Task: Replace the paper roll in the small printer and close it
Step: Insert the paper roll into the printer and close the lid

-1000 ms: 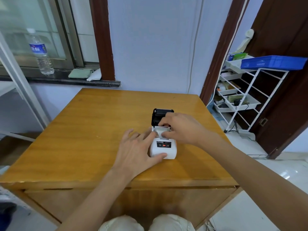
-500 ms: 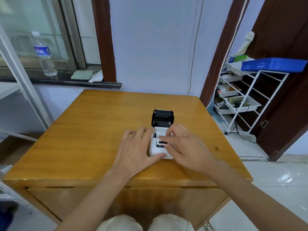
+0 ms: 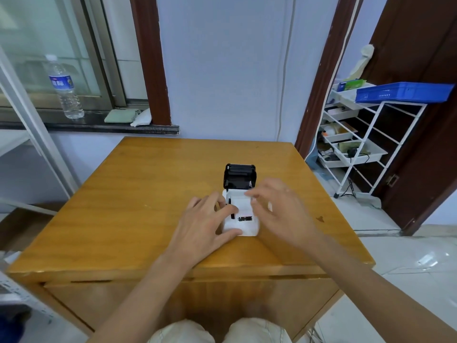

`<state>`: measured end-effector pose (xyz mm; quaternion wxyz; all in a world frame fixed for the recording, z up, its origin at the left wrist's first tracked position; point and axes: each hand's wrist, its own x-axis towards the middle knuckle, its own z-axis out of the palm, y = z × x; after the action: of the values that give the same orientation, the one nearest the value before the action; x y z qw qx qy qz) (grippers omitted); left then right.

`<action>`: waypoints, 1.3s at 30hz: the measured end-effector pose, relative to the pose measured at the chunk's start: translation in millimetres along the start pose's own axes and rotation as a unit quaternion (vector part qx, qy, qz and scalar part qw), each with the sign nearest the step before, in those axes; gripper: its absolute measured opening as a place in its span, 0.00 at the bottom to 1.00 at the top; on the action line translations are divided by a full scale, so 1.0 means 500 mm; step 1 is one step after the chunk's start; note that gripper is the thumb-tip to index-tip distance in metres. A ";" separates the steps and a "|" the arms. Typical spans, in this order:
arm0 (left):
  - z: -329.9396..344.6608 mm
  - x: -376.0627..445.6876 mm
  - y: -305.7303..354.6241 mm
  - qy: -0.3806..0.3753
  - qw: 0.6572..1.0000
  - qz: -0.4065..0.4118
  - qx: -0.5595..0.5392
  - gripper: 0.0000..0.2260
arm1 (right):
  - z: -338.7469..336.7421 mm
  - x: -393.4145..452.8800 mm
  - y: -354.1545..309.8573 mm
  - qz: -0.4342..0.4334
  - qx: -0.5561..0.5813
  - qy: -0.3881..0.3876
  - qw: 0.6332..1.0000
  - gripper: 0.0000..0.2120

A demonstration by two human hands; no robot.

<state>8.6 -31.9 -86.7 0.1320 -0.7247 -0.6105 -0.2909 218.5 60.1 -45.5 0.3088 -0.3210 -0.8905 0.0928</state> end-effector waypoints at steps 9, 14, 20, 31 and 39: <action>-0.004 0.002 0.005 -0.010 1.000 -0.024 -0.001 0.18 | -0.018 0.178 0.021 0.107 0.021 -0.093 0.990 0.14; -0.004 0.001 0.008 -0.006 1.000 -0.027 0.005 0.18 | -0.011 0.183 0.015 0.114 0.045 -0.068 0.990 0.11; -0.007 0.000 0.011 -0.006 1.000 -0.024 0.005 0.18 | -0.022 0.169 0.007 0.102 0.063 -0.143 0.982 0.04; -0.007 0.001 0.011 -0.023 0.999 -0.033 0.010 0.18 | -0.035 0.231 -0.021 0.089 -0.104 -0.411 0.901 0.26; -0.006 0.000 0.014 -0.027 0.999 -0.042 0.018 0.21 | -0.002 0.323 -0.036 0.154 -0.183 -0.535 0.810 0.30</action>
<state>14.4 -34.7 -83.2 0.1164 -0.7035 -0.6489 -0.2656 112.4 147.7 41.0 -0.2990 -0.4042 -0.8544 0.1310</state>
